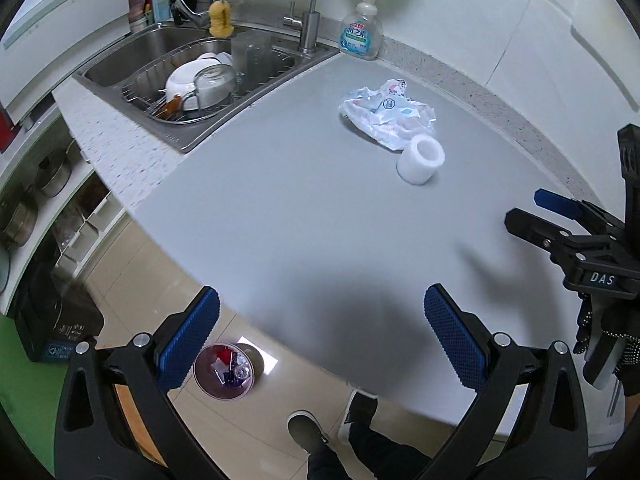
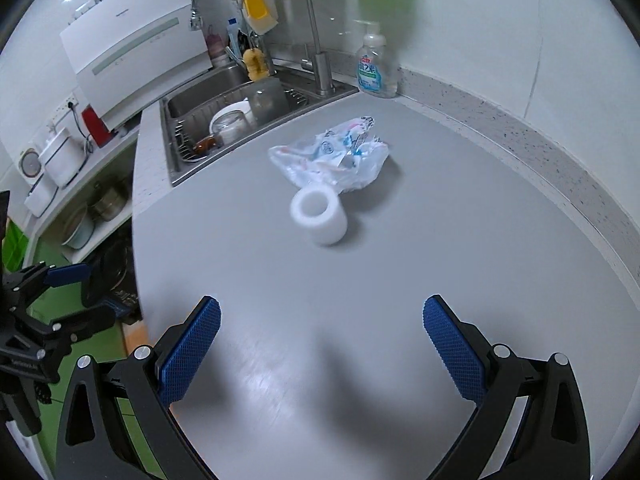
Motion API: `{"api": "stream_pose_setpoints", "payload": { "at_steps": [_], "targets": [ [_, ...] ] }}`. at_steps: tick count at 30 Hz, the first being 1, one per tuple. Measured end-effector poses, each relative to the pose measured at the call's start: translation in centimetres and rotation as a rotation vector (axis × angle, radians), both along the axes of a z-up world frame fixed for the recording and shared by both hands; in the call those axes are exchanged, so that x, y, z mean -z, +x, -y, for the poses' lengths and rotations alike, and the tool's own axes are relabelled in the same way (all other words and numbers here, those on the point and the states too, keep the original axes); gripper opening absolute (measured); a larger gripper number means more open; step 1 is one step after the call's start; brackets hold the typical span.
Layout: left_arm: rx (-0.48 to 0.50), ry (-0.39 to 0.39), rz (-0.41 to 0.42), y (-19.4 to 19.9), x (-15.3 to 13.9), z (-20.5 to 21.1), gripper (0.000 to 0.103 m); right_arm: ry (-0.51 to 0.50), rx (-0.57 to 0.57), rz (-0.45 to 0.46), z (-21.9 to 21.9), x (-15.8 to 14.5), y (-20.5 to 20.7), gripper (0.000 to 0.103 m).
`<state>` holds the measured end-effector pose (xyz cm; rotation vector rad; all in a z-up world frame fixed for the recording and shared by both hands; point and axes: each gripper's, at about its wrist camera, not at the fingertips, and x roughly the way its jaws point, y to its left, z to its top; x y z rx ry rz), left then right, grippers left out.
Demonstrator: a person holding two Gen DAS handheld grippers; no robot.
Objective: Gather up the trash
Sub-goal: 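Grasp the white foam roll with the right tool while the left tool grasps the clear plastic bag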
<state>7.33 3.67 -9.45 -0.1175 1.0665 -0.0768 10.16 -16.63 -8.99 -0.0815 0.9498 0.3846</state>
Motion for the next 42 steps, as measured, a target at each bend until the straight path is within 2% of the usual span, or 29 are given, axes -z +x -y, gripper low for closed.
{"api": "stream_pose_setpoints", "payload": {
  "at_steps": [6,13,17,20,27,42],
  "targets": [
    [-0.021,0.009,-0.022,3.6,0.8,0.0,0.1,0.001,-0.047,-0.014,-0.7,1.2,3.9,0.097],
    [-0.037,0.023,-0.044,6.1,1.7,-0.9,0.1,-0.009,-0.096,-0.056,-2.5,3.6,7.6,0.096],
    [-0.047,0.025,-0.056,7.1,2.2,-1.6,0.1,-0.026,-0.124,-0.076,-3.4,4.6,8.7,0.066],
    [-0.051,0.024,-0.063,7.8,2.6,-2.1,0.1,-0.032,-0.141,-0.092,-3.9,5.1,9.2,0.047],
    [-0.038,0.014,-0.064,9.5,3.0,-2.1,0.1,-0.017,-0.143,-0.073,-3.3,4.4,9.0,0.045],
    [0.073,-0.038,-0.036,16.8,2.9,3.5,0.1,-0.023,-0.082,-0.062,1.6,1.9,8.0,0.045]
  ]
}}
